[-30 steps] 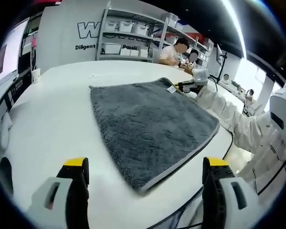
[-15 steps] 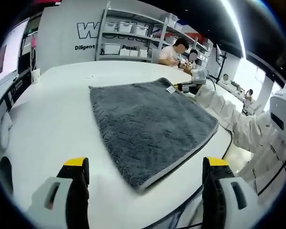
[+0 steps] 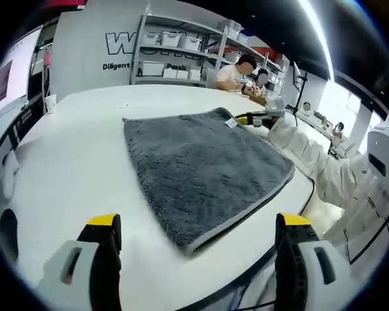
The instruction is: Open the folded towel by lifting each exposed corner and separating the folded layers until the towel lies flat within the target outline without major curled edges
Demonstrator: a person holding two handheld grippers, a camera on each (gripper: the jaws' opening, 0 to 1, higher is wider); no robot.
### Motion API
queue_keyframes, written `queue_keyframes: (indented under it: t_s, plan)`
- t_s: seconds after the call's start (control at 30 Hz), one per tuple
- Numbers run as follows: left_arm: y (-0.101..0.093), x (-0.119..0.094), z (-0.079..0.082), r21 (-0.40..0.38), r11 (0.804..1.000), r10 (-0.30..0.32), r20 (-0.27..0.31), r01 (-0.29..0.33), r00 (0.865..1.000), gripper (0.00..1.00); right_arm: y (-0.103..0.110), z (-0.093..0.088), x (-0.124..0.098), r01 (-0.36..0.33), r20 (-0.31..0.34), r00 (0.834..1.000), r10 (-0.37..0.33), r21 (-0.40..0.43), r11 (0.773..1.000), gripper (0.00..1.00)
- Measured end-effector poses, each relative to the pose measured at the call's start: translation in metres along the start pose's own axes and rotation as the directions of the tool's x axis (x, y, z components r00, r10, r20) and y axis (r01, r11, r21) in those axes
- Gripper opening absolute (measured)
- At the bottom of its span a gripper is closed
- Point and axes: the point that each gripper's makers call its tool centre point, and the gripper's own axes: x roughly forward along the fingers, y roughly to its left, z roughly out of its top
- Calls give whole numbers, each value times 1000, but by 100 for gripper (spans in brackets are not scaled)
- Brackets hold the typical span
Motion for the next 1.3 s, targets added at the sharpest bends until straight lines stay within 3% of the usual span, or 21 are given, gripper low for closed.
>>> queue_keyframes:
  t_s: [0.23,0.47,0.6,0.77,0.97,1.3]
  plan:
    - [-2,2,0,6,1000,-12,-1,12,1000,97,22,-8,-27,-37,-15,999,36,-69,997,21]
    - [-8,7,0,19,999,-31,-9,31,999,96,50,-4,-48,-101,28,994,105,-119,988,20]
    - [-8,8,-1,23,999,-32,-17,32,999,97,63,-13,-59,-138,-13,990,138,-165,976,20]
    - [-9,9,0,23,999,-32,-16,32,999,97,73,-19,-66,-175,-24,984,174,-176,969,20]
    - [-12,10,0,29,999,-39,-24,39,999,97,84,-28,-68,-206,-82,978,192,-236,950,16]
    - [-14,12,1,34,998,-42,-28,43,999,97,81,-38,-67,-226,-107,973,207,-231,946,14]
